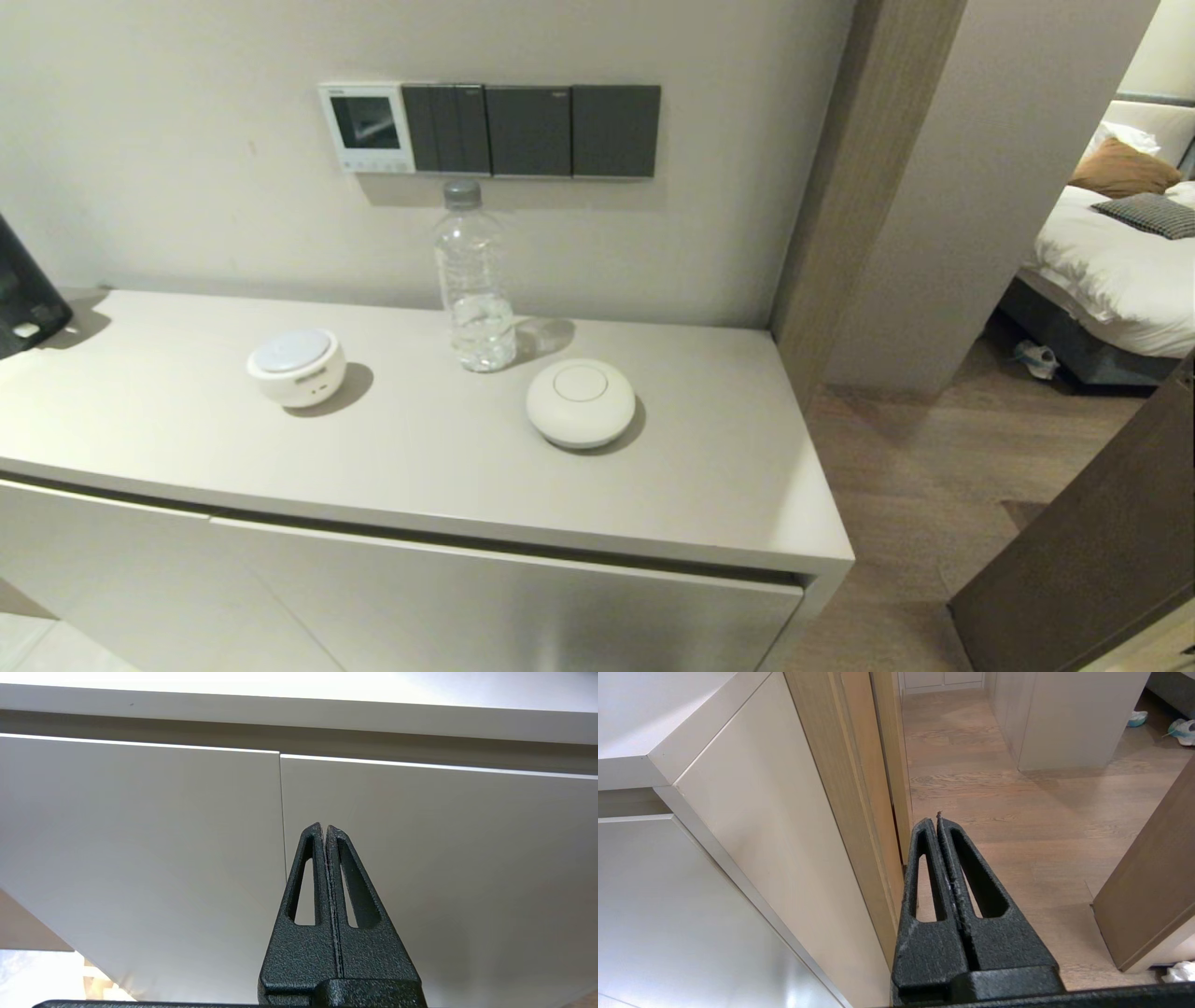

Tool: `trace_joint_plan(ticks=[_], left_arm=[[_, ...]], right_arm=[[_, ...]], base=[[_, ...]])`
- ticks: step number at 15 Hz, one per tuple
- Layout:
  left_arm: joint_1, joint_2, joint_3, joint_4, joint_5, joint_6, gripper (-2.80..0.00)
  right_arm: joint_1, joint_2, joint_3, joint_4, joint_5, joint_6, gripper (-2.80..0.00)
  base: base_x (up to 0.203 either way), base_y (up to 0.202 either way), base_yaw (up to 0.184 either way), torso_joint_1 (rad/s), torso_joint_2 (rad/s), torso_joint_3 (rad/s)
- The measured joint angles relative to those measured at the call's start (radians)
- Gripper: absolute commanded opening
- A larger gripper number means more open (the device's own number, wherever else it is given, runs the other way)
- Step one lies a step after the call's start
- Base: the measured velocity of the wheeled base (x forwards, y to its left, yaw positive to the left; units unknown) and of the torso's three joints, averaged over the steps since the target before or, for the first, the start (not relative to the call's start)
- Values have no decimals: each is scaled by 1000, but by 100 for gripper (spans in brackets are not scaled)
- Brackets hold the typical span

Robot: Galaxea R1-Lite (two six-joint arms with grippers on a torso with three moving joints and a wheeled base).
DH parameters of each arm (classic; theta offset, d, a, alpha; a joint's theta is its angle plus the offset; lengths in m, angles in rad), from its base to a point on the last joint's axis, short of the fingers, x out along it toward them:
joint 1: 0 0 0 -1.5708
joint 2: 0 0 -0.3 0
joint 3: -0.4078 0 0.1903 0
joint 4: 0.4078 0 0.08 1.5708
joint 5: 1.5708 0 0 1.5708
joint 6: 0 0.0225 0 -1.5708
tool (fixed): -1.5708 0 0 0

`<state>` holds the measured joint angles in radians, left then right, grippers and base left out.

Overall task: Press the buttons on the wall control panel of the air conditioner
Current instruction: Turn on the central air conditioner

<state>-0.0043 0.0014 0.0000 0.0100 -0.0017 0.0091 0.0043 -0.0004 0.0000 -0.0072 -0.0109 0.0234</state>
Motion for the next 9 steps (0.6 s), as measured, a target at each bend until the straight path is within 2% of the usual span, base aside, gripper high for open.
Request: trace_joint_plan(ticks=[9], left_arm=[[0, 0, 0, -1, 1, 11, -280]], right_arm=[[0, 0, 0, 0, 0, 1, -280]], base=[[0, 0, 0, 0, 0, 0]])
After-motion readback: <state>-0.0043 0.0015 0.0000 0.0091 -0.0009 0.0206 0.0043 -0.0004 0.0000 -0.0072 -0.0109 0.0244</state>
